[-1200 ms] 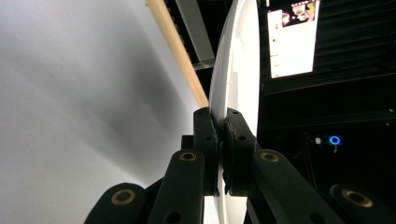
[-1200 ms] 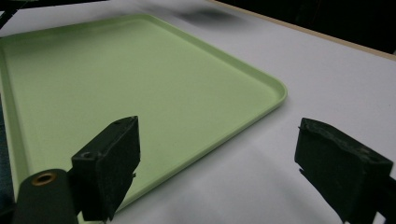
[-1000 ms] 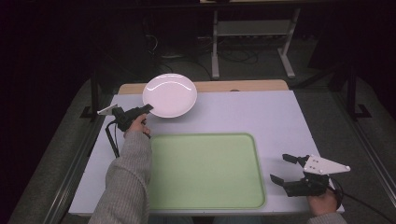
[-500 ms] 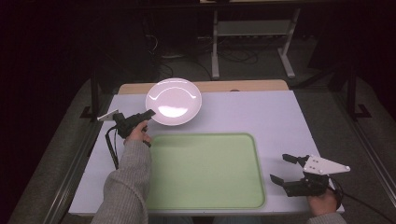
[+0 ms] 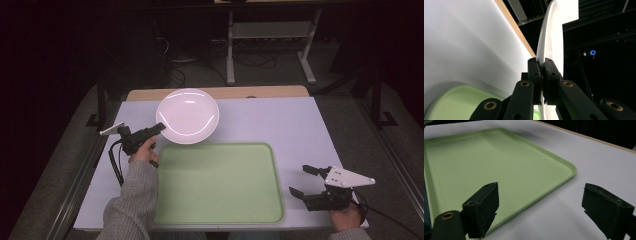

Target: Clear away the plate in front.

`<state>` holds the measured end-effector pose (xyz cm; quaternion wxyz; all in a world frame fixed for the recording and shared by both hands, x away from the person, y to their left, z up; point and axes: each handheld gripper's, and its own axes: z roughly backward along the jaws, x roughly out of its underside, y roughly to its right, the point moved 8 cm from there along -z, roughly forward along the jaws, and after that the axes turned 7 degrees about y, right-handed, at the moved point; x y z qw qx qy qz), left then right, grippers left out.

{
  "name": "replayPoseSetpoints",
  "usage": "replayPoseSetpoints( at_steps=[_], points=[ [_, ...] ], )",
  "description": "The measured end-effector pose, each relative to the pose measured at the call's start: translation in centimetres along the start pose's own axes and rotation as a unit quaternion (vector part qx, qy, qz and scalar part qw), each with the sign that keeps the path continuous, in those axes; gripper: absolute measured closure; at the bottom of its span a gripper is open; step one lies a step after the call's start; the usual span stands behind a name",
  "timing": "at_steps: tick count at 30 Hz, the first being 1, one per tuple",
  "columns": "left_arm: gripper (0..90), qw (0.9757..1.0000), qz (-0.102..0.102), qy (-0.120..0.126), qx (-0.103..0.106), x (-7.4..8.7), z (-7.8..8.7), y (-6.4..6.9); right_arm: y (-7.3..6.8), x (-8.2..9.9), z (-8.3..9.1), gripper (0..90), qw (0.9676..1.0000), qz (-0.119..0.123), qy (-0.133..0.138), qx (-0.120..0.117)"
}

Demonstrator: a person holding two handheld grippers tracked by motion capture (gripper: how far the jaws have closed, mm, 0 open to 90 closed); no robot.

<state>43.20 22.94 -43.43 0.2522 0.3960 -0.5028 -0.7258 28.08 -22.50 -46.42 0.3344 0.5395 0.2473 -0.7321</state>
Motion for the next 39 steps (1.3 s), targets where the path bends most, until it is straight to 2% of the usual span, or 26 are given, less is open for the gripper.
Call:
replayPoseSetpoints(
  at_steps=[7,13,20,30,39],
  points=[
    [85.9,0.9998,-0.007,-0.019,0.0,1.6,0.8,-0.7,0.0,0.0,0.0,13.4,1.0,0.001,-0.001,0.002],
    [86.0,0.9993,-0.019,-0.033,0.002,2.7,1.4,-0.7,0.0,0.1,-0.1,13.4,1.0,0.001,-0.003,0.003],
    [86.1,0.9984,-0.022,-0.05,0.01,4.3,2.0,-0.6,-0.1,0.0,-0.1,13.4,1.0,0.002,-0.004,0.004],
    [86.1,0.9965,-0.029,-0.078,0.006,6.9,2.9,-1.4,-0.1,0.0,-0.2,13.4,1.0,0.002,-0.004,0.004],
    [86.2,0.9948,-0.039,-0.093,0.015,8.5,3.3,-1.2,-0.1,0.0,-0.2,13.4,1.0,0.002,-0.005,0.005]
  ],
)
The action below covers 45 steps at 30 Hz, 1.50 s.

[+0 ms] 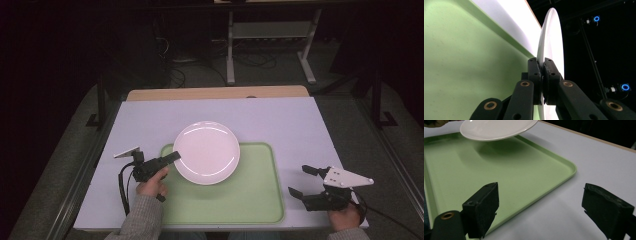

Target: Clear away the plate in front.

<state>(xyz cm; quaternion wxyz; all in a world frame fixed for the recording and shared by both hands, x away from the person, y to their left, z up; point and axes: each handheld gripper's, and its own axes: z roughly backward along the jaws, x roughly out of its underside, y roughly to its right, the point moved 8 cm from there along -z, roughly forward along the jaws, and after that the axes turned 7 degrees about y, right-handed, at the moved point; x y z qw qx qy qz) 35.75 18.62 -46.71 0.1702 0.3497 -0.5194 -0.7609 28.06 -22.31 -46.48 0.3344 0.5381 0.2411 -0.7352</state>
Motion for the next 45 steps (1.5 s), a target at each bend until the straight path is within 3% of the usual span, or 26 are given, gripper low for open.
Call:
replayPoseSetpoints(
  at_steps=[24,45],
  points=[
    [86.0,0.9995,-0.014,-0.028,-0.008,2.7,0.3,-0.5,-0.1,0.0,0.0,13.4,1.0,0.0,0.0,0.0],
    [86.2,0.9974,-0.034,-0.043,-0.046,3.8,0.8,-1.9,-0.1,0.0,-0.1,13.4,1.0,0.003,-0.001,-0.001]
  ],
)
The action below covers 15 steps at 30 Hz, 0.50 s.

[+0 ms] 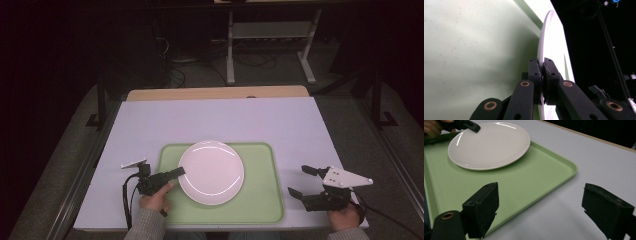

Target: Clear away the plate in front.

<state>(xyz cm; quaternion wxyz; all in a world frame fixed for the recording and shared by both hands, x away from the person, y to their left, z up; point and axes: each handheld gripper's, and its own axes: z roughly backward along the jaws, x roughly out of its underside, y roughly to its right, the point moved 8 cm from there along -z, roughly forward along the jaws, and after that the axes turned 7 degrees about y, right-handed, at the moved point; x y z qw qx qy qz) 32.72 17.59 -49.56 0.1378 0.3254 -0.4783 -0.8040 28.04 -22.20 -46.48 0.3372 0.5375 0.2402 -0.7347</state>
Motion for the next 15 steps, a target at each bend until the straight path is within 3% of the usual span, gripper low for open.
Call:
replayPoseSetpoints(
  at_steps=[15],
  points=[
    [83.6,0.9992,-0.018,-0.006,-0.034,0.46,0.25,-0.14,-0.06,0.04,-0.08,13.4,1.0,-0.001,-0.002,-0.001]
  ],
)
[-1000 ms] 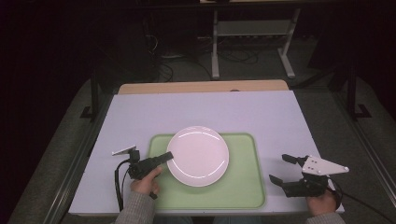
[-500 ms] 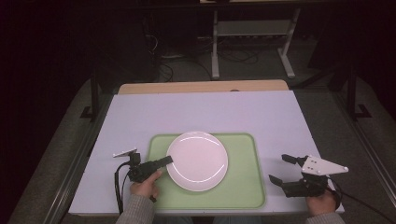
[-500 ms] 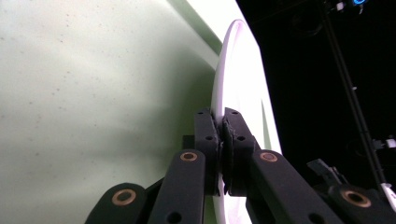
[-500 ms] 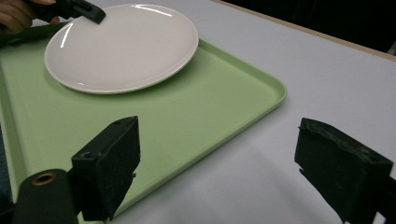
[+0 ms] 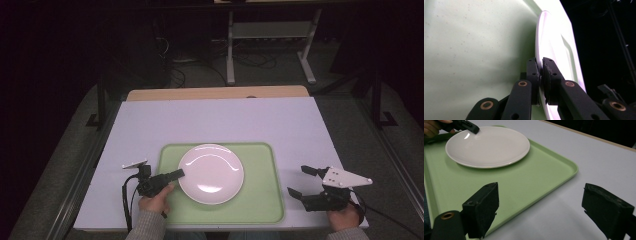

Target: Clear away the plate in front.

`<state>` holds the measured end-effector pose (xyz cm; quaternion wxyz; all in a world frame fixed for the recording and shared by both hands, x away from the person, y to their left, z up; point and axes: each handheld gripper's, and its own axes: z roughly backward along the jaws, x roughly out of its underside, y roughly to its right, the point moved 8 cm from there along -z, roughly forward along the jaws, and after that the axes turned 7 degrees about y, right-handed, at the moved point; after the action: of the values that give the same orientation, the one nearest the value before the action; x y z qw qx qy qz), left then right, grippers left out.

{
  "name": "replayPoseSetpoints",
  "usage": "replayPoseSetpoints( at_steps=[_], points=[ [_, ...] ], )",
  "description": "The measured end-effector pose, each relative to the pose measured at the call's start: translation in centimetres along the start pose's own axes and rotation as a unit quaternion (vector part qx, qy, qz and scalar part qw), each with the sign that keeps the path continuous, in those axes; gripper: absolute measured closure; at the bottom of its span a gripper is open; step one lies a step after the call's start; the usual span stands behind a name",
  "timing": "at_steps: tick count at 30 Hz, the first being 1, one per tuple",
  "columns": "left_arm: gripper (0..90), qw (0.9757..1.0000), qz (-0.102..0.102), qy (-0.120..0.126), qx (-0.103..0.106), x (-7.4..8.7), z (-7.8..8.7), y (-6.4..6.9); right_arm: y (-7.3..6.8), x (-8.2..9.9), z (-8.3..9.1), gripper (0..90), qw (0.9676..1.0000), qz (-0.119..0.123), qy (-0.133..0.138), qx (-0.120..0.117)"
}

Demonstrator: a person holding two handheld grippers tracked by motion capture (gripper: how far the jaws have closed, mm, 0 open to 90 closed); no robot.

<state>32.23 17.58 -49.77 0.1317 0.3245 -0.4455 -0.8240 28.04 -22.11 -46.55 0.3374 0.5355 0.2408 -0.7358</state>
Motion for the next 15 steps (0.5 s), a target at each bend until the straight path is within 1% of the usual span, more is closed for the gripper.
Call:
replayPoseSetpoints(
  at_steps=[1,3,4,6,8,12,15],
  points=[
    [83.6,1.0,-0.005,-0.001,-0.005,0.08,0.0,-0.03,0.01,0.0,-0.01,13.4,1.0,0.0,0.0,0.0],
    [82.6,0.9999,-0.008,-0.006,-0.011,0.31,-0.03,-0.03,0.01,0.01,-0.04,13.4,1.0,0.0,-0.001,0.0],
    [81.7,0.9998,-0.012,-0.007,-0.012,0.39,-0.04,-0.04,0.0,0.0,-0.05,13.4,1.0,0.0,-0.001,0.0],
    [80.2,0.9999,-0.009,-0.007,-0.011,0.56,-0.04,0.04,-0.03,-0.01,-0.07,13.4,1.0,0.001,-0.001,0.0],
    [79.8,0.9998,-0.014,-0.009,-0.013,0.61,0.0,0.09,-0.06,-0.01,-0.07,13.4,1.0,0.001,-0.001,-0.001],
    [79.0,0.9996,-0.018,-0.01,-0.017,0.71,0.13,0.15,-0.03,-0.03,-0.05,13.4,1.0,0.001,0.001,-0.001],
    [78.8,0.9994,-0.026,-0.013,-0.019,0.84,0.25,0.15,-0.04,-0.04,-0.05,13.4,1.0,0.001,0.001,-0.001]
  ],
)
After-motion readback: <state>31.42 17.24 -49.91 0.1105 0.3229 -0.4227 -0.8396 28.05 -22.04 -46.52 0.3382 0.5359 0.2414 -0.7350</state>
